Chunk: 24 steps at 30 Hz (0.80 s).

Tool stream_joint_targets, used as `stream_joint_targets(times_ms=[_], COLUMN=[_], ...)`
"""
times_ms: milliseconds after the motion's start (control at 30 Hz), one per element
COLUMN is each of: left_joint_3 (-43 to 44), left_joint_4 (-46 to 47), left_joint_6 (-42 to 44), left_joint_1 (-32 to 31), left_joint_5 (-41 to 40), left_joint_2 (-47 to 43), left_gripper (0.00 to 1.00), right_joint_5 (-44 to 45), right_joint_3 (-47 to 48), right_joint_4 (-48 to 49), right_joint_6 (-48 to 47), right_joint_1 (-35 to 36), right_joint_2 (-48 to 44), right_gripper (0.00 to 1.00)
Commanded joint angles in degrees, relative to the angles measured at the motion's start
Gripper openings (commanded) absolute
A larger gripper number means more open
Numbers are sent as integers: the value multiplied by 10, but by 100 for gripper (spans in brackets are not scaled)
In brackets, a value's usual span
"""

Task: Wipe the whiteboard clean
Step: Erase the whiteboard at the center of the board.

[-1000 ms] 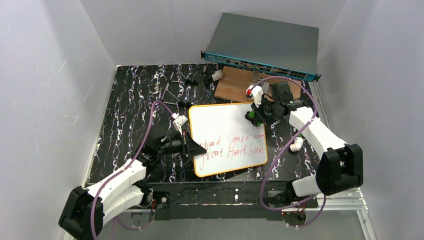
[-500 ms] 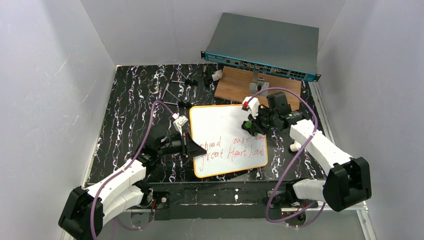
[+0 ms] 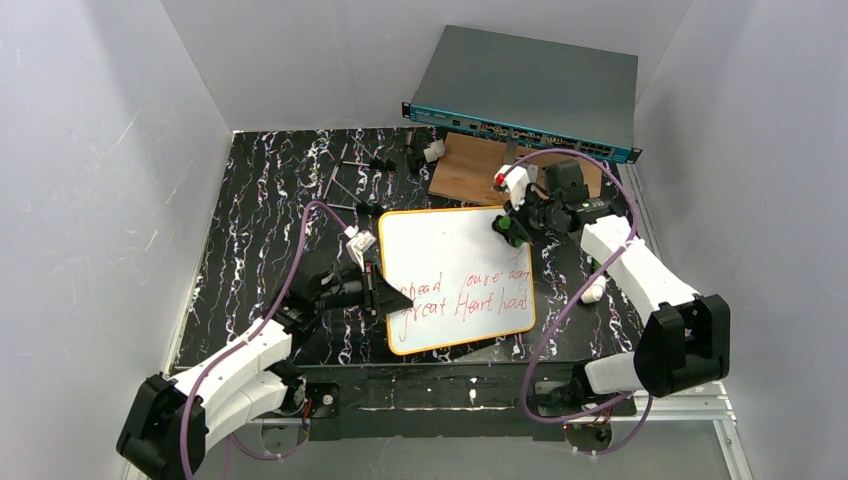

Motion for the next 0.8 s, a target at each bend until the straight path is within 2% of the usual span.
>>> stream_joint_targets(times_ms=[0, 100, 267, 400, 567, 667, 767], left_joint_3=[21, 20, 18, 18, 21, 21, 20], left_joint_4=[75, 81, 88, 93, 83, 73, 73], left_joint_6=[32, 29, 28, 24, 25, 30, 31], left_joint_1=[-8, -8, -8, -8, -8, -8, -8], left_joint_5=[54, 57, 57, 58, 57, 55, 53], left_joint_2=[-24, -19, -17, -14, -21, -29, -32], left_gripper=[0, 0, 0, 0, 0, 0, 0], right_joint_5=[-27, -29, 22, 40, 40, 23, 19], right_joint_3=[-50, -113, -164, -131, -35, 2, -27], right_joint_4=[6, 7, 19, 33, 25, 8, 7], right_joint_6=[-1, -6, -23, -22, -16, -6, -8], right_joint_1=[57, 79, 58, 19, 8, 26, 73], right_joint_2=[-45, -79, -102, -77, -25, -10, -28], right_gripper=[1, 1, 1, 1, 1, 1, 1])
